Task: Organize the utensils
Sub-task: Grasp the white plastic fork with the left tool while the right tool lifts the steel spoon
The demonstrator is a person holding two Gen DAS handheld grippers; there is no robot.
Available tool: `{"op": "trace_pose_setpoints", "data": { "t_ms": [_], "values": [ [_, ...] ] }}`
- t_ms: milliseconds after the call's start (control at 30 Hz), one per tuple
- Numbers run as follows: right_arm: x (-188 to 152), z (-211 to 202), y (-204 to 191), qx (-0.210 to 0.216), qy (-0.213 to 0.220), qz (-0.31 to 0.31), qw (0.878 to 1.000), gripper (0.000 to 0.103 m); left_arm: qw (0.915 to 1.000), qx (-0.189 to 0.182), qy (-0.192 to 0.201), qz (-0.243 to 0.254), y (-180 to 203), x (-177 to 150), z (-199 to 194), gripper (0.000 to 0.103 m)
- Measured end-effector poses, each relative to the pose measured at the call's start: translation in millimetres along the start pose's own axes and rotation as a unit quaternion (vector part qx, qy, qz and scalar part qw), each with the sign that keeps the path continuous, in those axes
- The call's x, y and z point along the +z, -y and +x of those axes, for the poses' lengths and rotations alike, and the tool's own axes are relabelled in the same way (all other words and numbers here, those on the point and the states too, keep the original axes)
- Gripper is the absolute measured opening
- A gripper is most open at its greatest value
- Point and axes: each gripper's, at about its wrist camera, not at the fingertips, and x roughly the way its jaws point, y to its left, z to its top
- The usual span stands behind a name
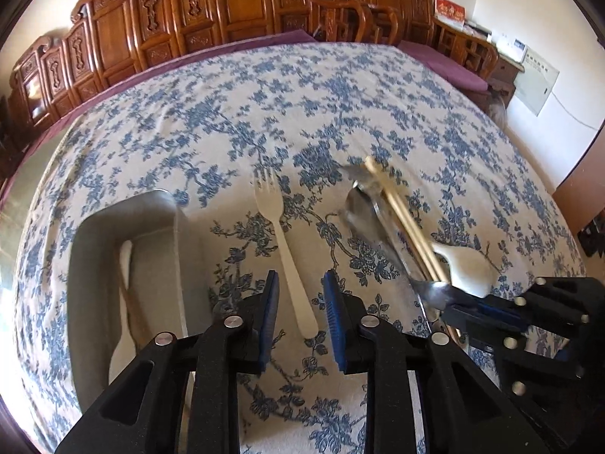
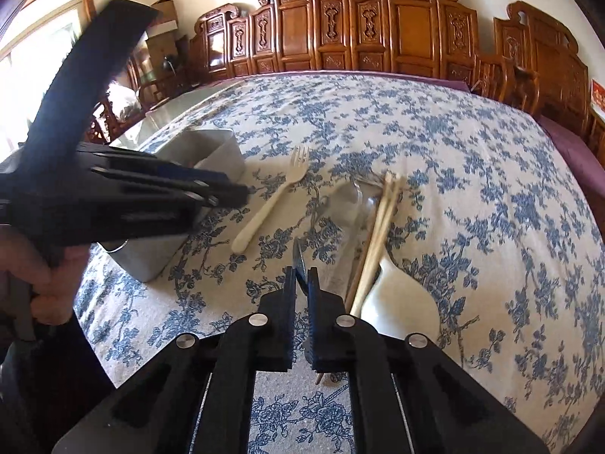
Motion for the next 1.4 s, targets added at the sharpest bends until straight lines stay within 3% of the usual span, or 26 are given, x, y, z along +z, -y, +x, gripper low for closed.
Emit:
{"op": "trace_pose_setpoints", "data": {
  "t_ms": [267,467,567,1000,1400],
  "values": [
    [10.2,-16.4,8.6,-0.002,0.02,-0.001,1.0,0.002,0.9981,0.011,-0.06,-0.008,2.6,3.9,38.5,0.018],
    [14.1,-23.3,16.8,-0.002,0.029,-0.005,1.0,0.002,0.9969,0.014,-0.074,-0.023,-1.1,1.0,51.3,0.018],
    [15.2,-25.8,19.8,-0.002,0.031,-0.006,0.999,0.002,0.9969,0.015,-0.075,-0.02,0.0,0.6,52.0,0.01],
    [22.0,-35.6,11.7,-0.009,0.042,-0.034,0.998,0.002,0.9992,0.007,-0.038,-0.01,-8.8,-6.1,10.9,0.009],
    [48.3,-39.8,-37.3,-0.014,0.05,-0.087,0.995,0.002,0.9997,0.008,0.013,-0.021,-46.0,-15.6,-55.0,0.009]
  ]
}}
